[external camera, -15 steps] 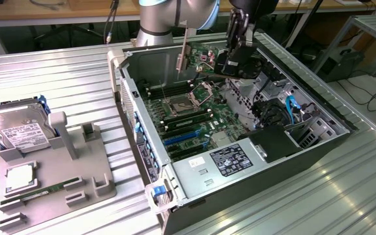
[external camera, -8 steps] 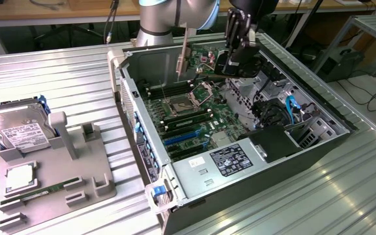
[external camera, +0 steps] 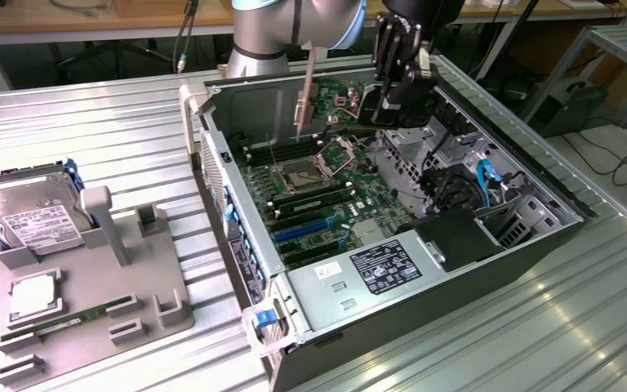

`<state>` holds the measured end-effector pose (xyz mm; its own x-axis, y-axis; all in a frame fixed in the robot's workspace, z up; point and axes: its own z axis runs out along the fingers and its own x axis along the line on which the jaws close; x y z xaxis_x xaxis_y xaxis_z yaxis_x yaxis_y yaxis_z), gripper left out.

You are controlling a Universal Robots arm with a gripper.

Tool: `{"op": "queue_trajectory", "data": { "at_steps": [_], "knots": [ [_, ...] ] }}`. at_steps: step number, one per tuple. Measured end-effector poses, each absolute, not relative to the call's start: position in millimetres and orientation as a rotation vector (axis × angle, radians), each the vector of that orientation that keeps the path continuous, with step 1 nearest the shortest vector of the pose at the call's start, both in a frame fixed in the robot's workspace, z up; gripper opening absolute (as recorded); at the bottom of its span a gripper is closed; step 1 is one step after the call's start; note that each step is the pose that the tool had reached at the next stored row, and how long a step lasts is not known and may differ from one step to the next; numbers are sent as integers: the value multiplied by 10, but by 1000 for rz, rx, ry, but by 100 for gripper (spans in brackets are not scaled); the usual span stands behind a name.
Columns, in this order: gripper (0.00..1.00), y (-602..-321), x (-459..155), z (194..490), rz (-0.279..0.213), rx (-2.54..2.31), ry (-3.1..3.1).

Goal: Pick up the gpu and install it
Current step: 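Insert the gpu into the slot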

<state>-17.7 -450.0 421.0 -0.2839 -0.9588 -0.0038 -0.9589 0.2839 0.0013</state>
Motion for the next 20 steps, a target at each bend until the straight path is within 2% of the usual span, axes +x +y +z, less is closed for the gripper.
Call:
{"op": "queue_trajectory", "data": {
  "at_steps": [20],
  "knots": [
    [28, -4500, -181, 4206, 6, -2126, 2310]
  ]
}}
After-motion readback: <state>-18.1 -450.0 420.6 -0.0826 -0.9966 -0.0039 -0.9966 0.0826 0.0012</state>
